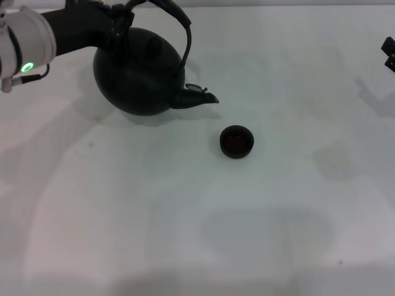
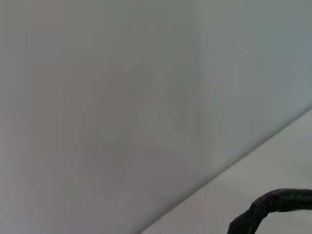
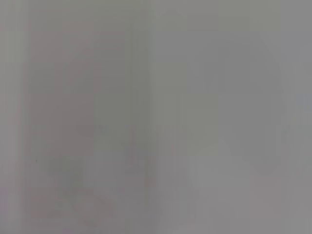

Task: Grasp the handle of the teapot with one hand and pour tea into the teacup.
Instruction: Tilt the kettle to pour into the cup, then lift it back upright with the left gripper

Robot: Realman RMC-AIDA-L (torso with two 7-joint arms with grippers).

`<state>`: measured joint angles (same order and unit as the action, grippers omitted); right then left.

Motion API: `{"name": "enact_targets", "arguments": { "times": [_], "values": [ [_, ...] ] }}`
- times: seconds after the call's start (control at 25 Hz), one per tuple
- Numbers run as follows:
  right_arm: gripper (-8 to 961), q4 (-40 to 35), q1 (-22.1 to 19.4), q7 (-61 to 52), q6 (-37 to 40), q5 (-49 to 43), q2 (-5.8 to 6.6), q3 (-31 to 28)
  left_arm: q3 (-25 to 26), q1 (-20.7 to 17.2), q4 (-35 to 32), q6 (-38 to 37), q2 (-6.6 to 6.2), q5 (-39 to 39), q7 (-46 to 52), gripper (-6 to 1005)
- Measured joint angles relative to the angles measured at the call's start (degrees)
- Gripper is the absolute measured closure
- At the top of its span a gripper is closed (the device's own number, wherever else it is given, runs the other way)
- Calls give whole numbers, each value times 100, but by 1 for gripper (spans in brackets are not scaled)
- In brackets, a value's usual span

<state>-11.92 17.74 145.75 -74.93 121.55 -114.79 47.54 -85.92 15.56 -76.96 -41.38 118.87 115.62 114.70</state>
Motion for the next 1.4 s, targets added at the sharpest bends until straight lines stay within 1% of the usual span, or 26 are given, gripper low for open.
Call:
{"name": "enact_targets", "arguments": {
  "times": [0.12,0.28,0.68,0.84,0.88,0.96,1.12,1.4],
  "values": [
    [77,2,1,0,5,1,1,-2,-172,57,-128,-18,-8,481,344,854],
    [77,5,13,1,12,1,1,-7,-287,139,-217,-120,-7,930,644,854],
    [77,16,40,4,153,1,1,-78,-458,373,-425,-460,3,1524,1006,856],
    [77,16,36,5,190,1,1,-78,-608,445,-584,-592,9,1958,1227,857],
    [77,17,32,5,190,1,1,-78,-608,445,-584,-592,9,1958,1227,858],
    [77,16,30,4,194,1,1,-78,-738,503,-666,-647,7,2290,1409,858],
    [77,15,28,3,203,0,1,-78,-858,572,-711,-721,7,2522,1558,858],
    [78,52,31,0,239,1,1,-78,-945,663,-811,-786,14,2617,1620,859]
  ]
}}
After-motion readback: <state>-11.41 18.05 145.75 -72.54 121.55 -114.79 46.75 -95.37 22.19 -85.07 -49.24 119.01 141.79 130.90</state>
